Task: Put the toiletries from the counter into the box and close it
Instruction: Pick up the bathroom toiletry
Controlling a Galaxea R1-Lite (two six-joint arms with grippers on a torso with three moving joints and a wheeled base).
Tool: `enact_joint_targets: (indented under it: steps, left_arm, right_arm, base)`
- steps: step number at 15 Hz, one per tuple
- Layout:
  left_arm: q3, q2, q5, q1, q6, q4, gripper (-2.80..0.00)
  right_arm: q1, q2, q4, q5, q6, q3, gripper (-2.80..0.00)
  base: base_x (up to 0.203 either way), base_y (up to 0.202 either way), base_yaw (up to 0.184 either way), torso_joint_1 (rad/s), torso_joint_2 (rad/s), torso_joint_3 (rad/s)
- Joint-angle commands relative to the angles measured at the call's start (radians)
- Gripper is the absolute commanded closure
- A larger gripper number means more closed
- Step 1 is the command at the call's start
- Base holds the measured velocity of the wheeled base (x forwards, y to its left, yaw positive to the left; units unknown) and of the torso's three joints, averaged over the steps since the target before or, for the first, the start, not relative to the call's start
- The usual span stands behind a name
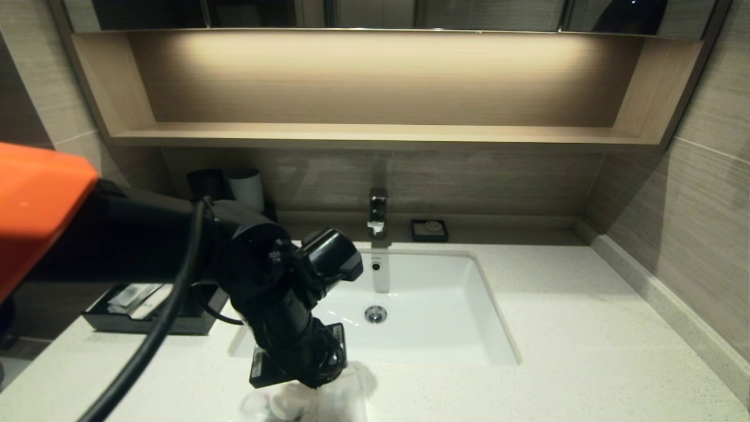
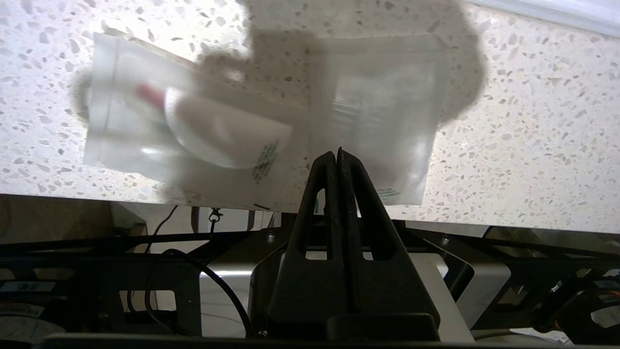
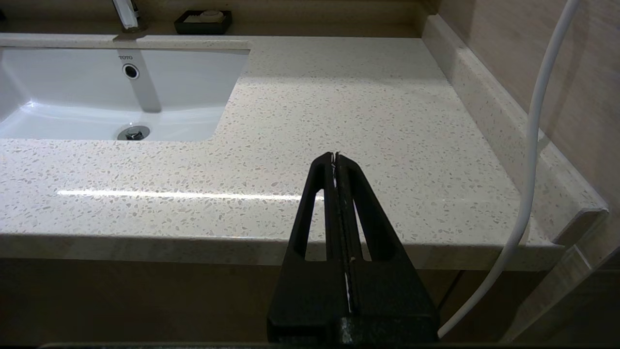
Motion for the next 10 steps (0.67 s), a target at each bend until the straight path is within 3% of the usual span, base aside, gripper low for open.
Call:
enact_joint_targets:
  steps: [1, 4, 9, 10]
  left_arm:
    - [-0.014, -0.001, 0.002, -0.030, -0.003, 0.005, 0.00]
    - [-0.017, 0.011, 0.004, -0.040, 0.014, 0.008, 0.00]
    - [-0.012, 0.037, 0.009, -0.062, 0.100, 0.047, 0.00]
    - [-0.012, 0.036, 0.009, -0.064, 0.112, 0.048, -2.80]
  right_arm:
    - [0.000, 0.000, 0.000, 0.000, -0.001, 0.002, 0.00]
    - [0.000, 0.000, 0.000, 0.000, 0.000, 0.002, 0.00]
    - [0.000, 0.000, 0.000, 0.000, 0.000, 0.002, 0.00]
    - [0.000, 0.000, 0.000, 0.000, 0.000, 0.002, 0.00]
  base:
    - [0.000, 0.000, 0.000, 0.000, 0.00, 0.000]
    - [0.000, 0.000, 0.000, 0.000, 0.00, 0.000]
    - [0.000, 0.000, 0.000, 0.000, 0.00, 0.000]
    - [0.000, 0.000, 0.000, 0.000, 0.00, 0.000]
